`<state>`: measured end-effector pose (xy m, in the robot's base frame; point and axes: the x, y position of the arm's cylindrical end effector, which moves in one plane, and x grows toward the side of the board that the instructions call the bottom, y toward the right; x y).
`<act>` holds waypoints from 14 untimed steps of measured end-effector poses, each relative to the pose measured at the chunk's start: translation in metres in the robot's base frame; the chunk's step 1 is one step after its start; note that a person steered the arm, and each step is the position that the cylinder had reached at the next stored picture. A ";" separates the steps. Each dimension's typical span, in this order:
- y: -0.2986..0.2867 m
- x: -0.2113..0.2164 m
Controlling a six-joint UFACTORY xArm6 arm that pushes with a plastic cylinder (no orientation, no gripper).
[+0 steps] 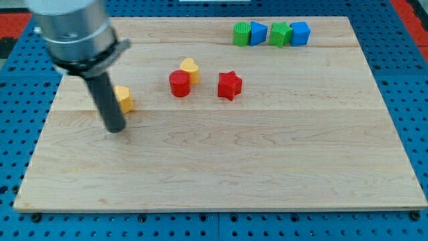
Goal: Slide the yellow heart down a bit
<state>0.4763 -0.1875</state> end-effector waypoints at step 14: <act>0.128 -0.142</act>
<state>0.3338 -0.0597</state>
